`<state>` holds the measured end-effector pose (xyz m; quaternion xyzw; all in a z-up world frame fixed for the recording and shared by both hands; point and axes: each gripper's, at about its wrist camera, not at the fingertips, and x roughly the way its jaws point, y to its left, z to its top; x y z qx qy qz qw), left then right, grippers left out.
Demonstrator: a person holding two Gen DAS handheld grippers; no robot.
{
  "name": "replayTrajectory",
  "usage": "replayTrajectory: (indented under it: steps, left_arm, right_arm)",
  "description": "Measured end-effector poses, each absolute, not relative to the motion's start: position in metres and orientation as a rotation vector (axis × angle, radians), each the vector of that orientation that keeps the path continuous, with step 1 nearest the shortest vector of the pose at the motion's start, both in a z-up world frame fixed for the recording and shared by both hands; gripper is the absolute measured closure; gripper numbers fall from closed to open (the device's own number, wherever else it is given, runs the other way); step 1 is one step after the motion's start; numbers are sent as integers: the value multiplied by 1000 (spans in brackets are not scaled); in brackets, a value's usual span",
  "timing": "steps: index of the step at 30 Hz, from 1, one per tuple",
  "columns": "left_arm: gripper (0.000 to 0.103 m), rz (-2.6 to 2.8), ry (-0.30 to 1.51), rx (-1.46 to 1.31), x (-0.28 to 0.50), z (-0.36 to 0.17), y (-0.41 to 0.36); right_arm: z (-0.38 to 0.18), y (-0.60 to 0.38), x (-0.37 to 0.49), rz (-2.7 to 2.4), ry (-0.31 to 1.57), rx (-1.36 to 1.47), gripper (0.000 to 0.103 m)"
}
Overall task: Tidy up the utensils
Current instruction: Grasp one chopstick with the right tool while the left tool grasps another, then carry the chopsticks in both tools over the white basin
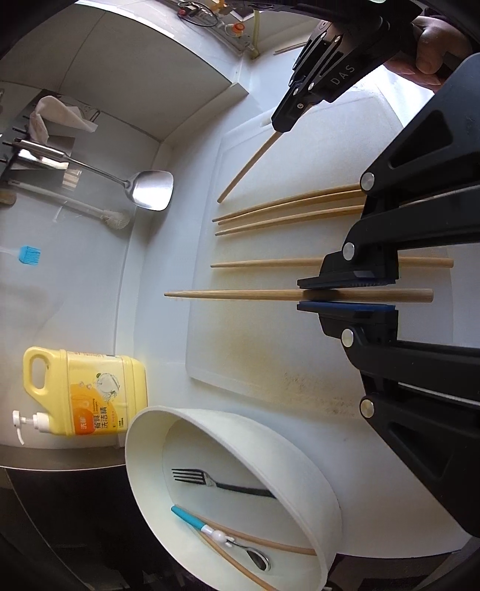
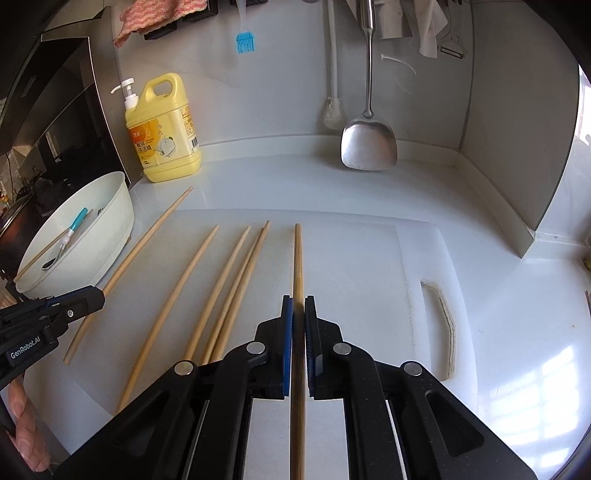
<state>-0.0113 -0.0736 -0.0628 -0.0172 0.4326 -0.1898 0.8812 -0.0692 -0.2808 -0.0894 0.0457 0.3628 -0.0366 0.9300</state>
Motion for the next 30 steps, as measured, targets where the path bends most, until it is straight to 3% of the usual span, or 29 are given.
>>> replayTrajectory:
  steps: [13,30]
  left_arm:
    - [96,-360,902,-52,-16,-38,-57]
    - [96,-346,869,-80,-17,-13,-42]
  right_arm:
    - [-90,-283,-69,-23,819,133,97]
    - [-34,-267,-69,43,712,156,97]
